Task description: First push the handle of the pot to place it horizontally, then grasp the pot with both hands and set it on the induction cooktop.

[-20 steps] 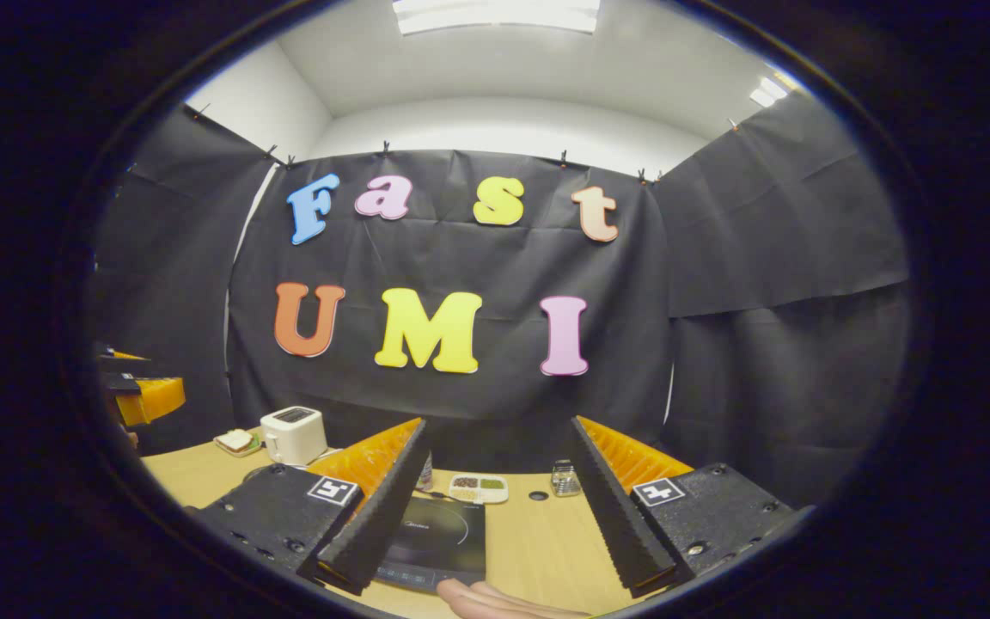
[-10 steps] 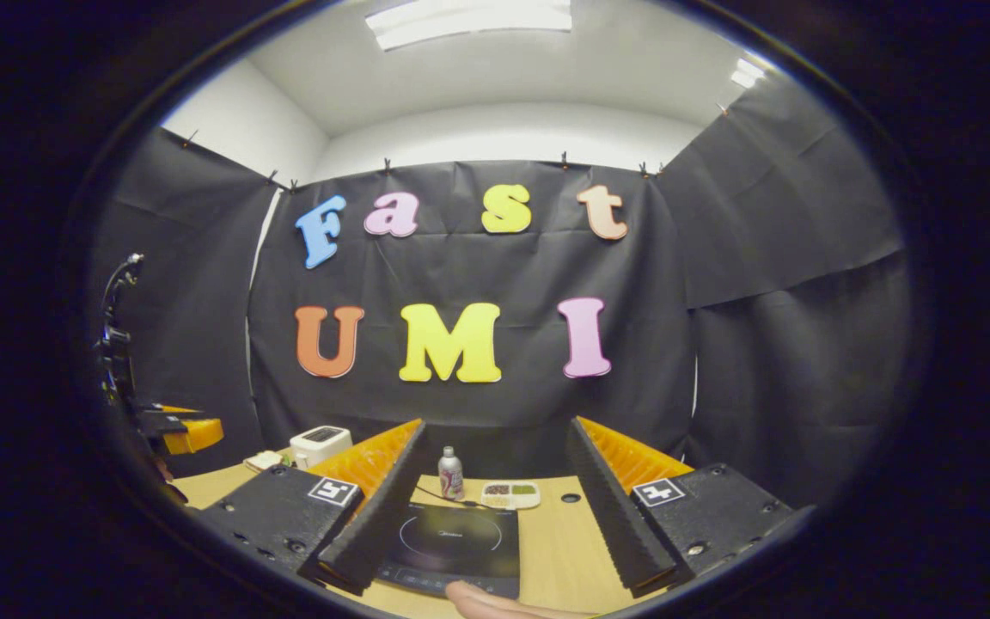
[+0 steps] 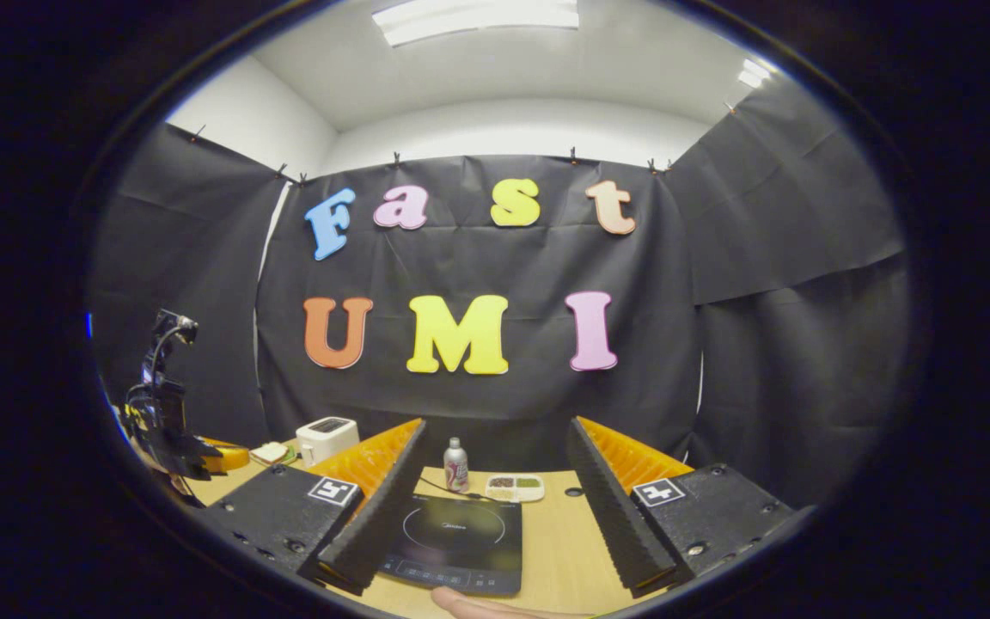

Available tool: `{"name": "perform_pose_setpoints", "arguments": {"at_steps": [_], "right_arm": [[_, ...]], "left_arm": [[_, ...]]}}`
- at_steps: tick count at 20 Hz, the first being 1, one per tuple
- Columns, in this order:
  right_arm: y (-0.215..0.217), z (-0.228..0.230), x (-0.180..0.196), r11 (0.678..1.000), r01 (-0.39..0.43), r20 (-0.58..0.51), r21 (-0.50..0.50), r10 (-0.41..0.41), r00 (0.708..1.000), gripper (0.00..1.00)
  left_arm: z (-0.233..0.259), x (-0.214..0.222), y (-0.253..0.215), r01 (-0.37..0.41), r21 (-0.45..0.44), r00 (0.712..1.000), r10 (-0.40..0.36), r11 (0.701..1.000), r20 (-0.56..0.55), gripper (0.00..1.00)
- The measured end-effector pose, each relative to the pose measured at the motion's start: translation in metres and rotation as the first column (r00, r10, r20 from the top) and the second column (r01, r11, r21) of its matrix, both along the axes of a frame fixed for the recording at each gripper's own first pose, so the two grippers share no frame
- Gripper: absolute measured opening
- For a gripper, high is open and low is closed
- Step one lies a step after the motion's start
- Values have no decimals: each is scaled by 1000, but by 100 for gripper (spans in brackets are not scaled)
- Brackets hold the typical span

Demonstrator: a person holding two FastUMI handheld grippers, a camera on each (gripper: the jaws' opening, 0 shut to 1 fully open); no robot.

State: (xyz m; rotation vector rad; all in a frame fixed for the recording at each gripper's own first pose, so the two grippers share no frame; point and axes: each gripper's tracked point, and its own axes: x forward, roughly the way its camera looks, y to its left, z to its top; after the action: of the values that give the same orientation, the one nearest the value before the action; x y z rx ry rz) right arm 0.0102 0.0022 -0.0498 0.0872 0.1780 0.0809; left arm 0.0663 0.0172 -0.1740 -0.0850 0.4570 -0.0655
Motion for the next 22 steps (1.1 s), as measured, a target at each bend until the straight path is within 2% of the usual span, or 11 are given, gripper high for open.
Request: {"name": "perform_pose_setpoints", "arguments": {"at_steps": [4,12,17,19,22], "right_arm": [[-6,-10,3,1000,25,-23,-14,-25,999,100],[-13,-29,15,999,34,-36,-42,-36,999,100],[-12,-41,20,999,26,-56,-36,-28,998,100],[-12,-47,24,999,25,-59,-44,-27,998,100],[-7,-53,28,999,17,-73,-36,-20,997,100]], "left_arm": [[-51,-2,4,7,-32,987,-12,999,-158,0],[-133,-8,-5,36,-99,922,-71,994,-380,0],[-162,5,2,32,-58,895,-55,998,-444,0],[-171,10,13,27,-9,891,-28,1000,-454,0],[-178,11,23,51,41,880,-26,998,-474,0]]}}
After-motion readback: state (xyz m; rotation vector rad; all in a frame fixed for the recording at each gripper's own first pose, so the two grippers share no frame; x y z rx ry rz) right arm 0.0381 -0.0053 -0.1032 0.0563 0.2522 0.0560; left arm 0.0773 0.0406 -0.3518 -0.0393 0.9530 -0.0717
